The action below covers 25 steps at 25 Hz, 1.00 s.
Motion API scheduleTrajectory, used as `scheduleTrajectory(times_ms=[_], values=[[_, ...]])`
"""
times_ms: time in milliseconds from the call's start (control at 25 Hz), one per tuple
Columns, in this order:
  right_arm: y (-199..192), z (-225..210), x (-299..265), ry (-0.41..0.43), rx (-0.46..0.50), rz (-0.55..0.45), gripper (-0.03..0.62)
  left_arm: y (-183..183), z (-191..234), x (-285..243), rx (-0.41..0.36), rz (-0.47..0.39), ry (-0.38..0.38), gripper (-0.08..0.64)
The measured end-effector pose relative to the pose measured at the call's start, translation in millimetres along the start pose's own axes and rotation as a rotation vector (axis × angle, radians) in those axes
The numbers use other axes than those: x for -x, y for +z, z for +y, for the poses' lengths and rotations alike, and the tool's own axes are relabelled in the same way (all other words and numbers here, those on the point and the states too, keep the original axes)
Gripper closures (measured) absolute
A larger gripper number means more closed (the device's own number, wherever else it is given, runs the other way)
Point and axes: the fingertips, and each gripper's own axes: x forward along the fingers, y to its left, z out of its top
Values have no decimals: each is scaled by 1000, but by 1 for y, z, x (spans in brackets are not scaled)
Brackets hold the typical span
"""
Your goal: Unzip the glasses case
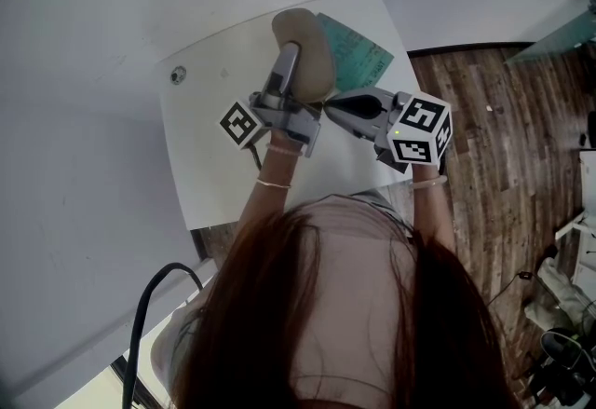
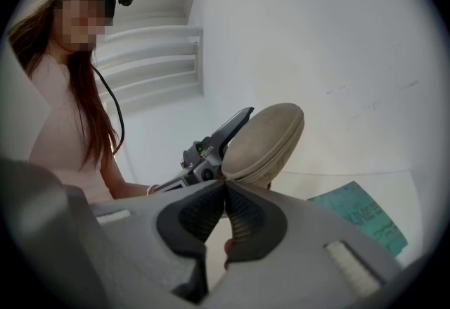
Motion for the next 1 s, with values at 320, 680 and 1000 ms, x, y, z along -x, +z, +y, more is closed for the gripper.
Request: scheduleTrajectory(times_ms=[320,680,1000], values=[[-2,4,-7,7,11,21,586,0,1,0,-20,-10,17,269],[-2,6,-14,2,43,51,588,-5,0,-3,-38,18,18,270],[-1,5,-11,-14,74,59,588,-11,-1,-8,-38,45,8,270]])
